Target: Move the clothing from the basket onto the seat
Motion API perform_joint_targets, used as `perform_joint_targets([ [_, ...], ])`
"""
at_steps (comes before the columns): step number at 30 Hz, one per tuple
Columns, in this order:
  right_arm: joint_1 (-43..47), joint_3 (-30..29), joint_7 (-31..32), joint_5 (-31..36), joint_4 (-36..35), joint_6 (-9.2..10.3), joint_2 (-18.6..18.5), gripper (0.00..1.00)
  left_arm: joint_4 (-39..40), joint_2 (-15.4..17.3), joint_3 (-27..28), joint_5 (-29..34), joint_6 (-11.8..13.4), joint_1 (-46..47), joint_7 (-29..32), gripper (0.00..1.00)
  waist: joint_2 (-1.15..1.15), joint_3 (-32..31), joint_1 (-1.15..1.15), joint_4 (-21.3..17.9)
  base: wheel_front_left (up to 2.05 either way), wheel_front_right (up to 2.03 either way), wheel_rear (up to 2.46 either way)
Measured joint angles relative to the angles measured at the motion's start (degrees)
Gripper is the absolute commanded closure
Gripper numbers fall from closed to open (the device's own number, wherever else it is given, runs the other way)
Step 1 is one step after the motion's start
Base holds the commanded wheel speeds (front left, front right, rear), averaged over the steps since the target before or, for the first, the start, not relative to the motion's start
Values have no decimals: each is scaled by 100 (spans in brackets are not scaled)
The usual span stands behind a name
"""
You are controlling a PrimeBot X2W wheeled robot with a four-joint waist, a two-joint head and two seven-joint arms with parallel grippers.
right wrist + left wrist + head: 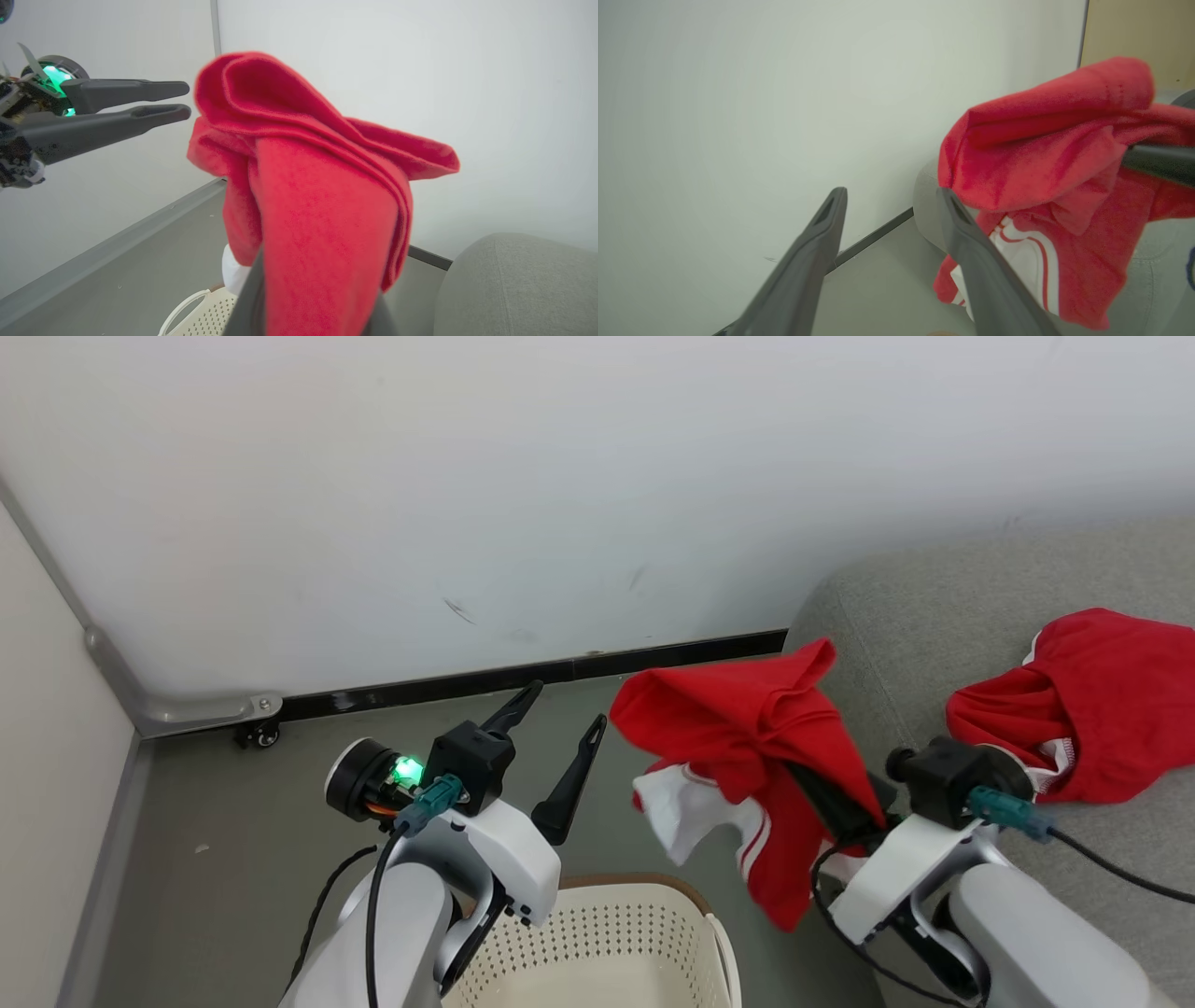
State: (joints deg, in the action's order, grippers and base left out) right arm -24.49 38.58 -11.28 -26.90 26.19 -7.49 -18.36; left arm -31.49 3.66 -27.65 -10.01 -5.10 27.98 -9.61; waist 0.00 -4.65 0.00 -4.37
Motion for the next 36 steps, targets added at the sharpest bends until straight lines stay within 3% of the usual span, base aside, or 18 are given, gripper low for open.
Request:
perform_joint_targets([
  [14,555,-1118,-85,-51,-132,0,-466,100,-96,91,303,-248,66,-257,-242,0,0,73,0,-138,0,0,0],
  [36,1968,-3034,-140,289,-690,0,-492,100,-43,33,530,-399,216,-626,-411,0,0,90,0,-780,0,0,0],
])
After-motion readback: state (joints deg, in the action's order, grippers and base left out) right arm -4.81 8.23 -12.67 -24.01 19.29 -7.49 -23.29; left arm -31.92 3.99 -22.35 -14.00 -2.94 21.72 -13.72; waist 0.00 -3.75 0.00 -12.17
